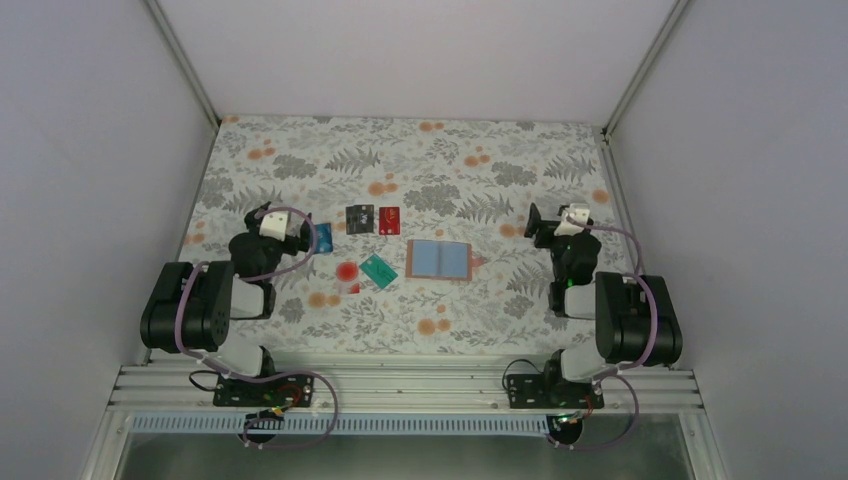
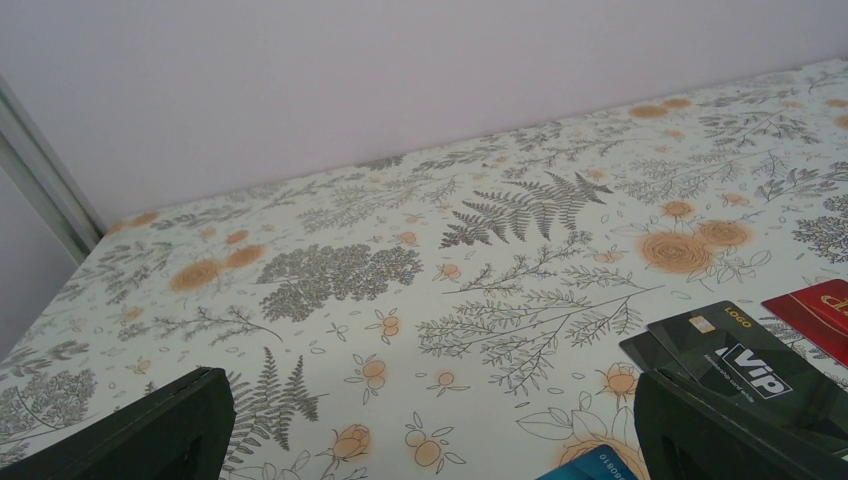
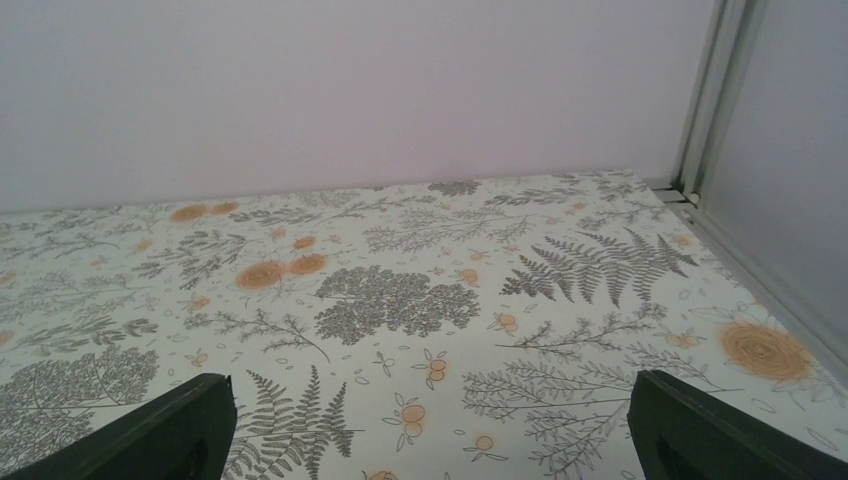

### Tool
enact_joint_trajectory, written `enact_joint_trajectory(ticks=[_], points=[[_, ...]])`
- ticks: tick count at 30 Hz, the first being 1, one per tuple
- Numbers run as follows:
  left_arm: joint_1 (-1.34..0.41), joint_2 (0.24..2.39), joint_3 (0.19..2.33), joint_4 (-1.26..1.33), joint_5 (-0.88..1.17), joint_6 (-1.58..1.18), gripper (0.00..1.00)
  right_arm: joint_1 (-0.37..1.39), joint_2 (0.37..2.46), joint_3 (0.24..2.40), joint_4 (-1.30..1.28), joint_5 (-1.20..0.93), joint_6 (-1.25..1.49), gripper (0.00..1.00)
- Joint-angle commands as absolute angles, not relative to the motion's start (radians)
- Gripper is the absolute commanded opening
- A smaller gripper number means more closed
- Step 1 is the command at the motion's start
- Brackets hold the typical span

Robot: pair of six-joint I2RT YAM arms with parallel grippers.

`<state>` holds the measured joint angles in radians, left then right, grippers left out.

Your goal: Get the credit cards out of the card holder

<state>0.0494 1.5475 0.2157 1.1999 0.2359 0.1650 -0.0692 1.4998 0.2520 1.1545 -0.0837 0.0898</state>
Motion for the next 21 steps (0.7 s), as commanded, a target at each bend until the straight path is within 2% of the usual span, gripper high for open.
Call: enact_joint_trajectory(ticks=[1,3,21], points=[[0.051,1.551,0.225,1.268,0.242,0.168,1.0,-0.058,1.516,0.309,1.104,-0.158,0.018,0.99],[0.051,1.551,0.226,1.267,0.242,0.168,1.0,-0.055,1.521,0.335,1.077,-0.21,-0.005,0.99],[0.05,1.552,0.227,1.266,0.242,0.168,1.0,-0.055,1.521,0.333,1.077,-0.211,-0.006,0.99]])
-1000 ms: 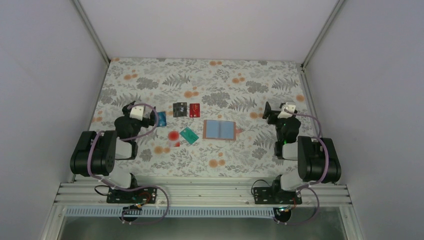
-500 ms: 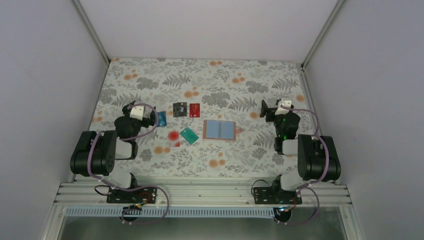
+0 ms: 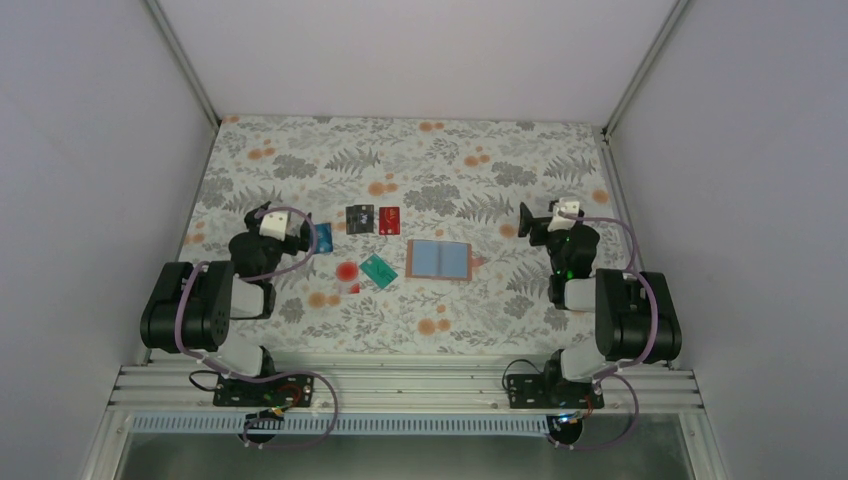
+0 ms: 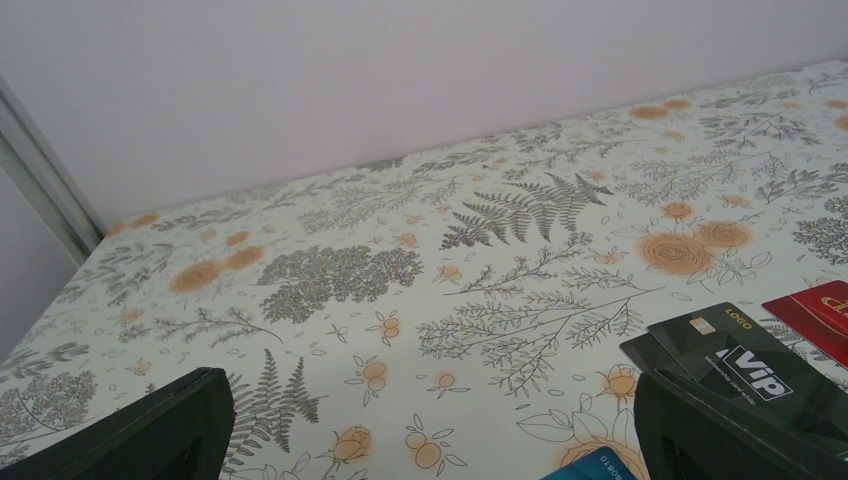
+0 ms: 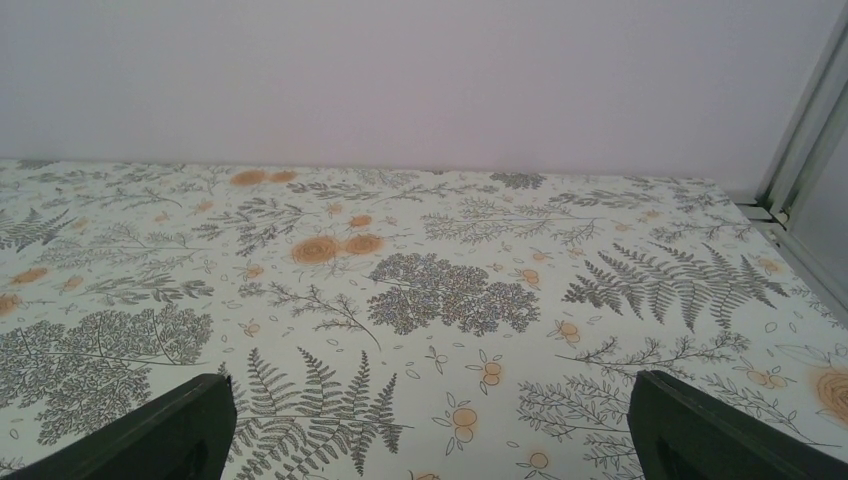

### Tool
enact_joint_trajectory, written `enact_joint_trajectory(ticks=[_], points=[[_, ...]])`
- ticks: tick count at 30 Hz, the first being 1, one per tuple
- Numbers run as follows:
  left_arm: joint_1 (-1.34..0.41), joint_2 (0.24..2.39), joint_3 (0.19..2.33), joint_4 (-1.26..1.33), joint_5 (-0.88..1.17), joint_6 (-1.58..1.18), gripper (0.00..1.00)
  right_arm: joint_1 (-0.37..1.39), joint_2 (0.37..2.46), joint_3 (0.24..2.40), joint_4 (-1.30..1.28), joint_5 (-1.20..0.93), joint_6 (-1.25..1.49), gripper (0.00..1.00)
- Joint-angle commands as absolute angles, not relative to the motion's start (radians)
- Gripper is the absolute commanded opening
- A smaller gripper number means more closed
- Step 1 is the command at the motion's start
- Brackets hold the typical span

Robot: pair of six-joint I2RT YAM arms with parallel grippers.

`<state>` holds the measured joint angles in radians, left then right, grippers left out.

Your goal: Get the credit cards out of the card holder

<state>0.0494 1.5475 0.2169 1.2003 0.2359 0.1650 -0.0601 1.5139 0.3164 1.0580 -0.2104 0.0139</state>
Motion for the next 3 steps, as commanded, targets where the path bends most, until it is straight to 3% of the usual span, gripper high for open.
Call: enact_joint_trajectory(ticks=[1,3], points=[[0.051,1.551,0.227,1.266,0.242,0.167,1.0,-0.055,1.522,0.333,1.077,-0.212,-0.005,0.99],[0.05,1.551,0.227,1.266,0.242,0.168,1.0,-0.054,1.52,0.333,1.077,-0.211,-0.005,0.99]])
